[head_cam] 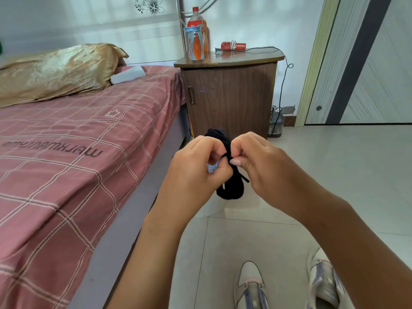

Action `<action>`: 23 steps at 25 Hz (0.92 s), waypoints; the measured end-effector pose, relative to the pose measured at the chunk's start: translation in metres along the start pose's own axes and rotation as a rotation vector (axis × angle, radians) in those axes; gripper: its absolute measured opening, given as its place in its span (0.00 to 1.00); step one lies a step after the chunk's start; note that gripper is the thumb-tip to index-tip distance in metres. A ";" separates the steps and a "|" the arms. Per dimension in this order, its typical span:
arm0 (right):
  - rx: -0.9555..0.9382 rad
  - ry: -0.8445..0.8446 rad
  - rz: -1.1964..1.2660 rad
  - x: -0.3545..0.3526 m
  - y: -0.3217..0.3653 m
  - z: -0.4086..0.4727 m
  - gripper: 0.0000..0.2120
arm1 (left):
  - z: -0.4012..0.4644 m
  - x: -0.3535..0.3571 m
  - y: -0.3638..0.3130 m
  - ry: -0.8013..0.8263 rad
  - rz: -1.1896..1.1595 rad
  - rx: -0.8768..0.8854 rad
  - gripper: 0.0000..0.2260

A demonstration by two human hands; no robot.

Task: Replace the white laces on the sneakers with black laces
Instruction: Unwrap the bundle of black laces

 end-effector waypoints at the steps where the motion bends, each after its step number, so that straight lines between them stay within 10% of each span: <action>1: -0.002 -0.003 0.008 0.001 0.000 -0.001 0.08 | 0.000 -0.001 0.001 -0.009 -0.062 -0.038 0.03; 11: 0.374 -0.085 0.621 0.007 -0.013 -0.004 0.09 | 0.006 0.009 0.014 -0.310 -0.856 -0.457 0.11; 18: 0.401 -0.184 0.423 0.012 -0.012 -0.008 0.09 | 0.000 0.026 0.014 -0.259 -1.129 -0.617 0.11; 23: 0.713 -0.244 1.049 0.013 -0.010 -0.008 0.06 | 0.003 0.026 0.023 -0.089 -1.201 -0.673 0.14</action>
Point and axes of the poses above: each hand's wrist, its own z-axis towards the middle knuckle, its own x-axis out of the palm, y = z × x, the point moved 3 cm from there along z, towards the middle knuckle, and after that the axes turned 14 degrees about -z, right-handed, at the moved point
